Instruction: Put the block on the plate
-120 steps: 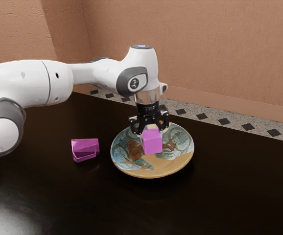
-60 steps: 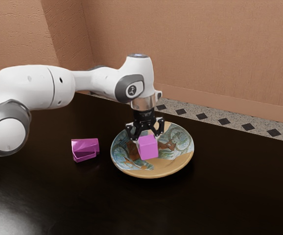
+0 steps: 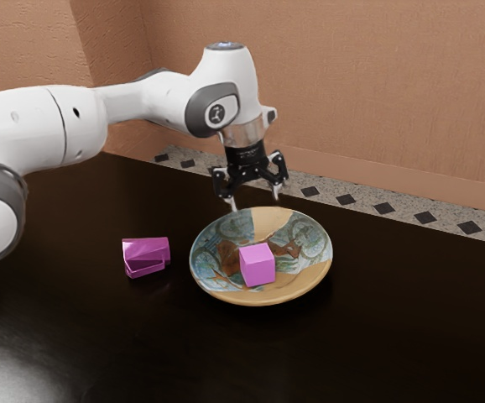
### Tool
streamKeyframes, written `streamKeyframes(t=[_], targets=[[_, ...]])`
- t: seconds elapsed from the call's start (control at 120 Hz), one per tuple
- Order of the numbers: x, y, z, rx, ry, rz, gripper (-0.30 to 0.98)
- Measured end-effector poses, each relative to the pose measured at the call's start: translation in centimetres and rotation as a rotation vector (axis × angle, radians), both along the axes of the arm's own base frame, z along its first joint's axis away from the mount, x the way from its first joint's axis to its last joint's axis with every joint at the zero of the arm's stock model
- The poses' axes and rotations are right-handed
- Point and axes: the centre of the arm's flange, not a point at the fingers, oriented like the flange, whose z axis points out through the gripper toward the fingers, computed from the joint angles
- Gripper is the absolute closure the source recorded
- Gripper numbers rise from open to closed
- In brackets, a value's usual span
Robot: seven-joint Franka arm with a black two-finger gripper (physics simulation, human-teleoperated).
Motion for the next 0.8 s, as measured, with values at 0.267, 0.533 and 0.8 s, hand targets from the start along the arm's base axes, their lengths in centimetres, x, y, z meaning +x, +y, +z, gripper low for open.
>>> streamKeyframes(t=[0.267, 0.533, 0.8], targets=[[-7.1, 4.6, 16.5, 0.049, -0.043, -0.007, 0.01], [-15.3, 7.8, 15.1, 0.036, 0.159, -0.19, 0.0], [-15.9, 11.7, 14.4, 0.006, 0.153, -0.342, 0.0]])
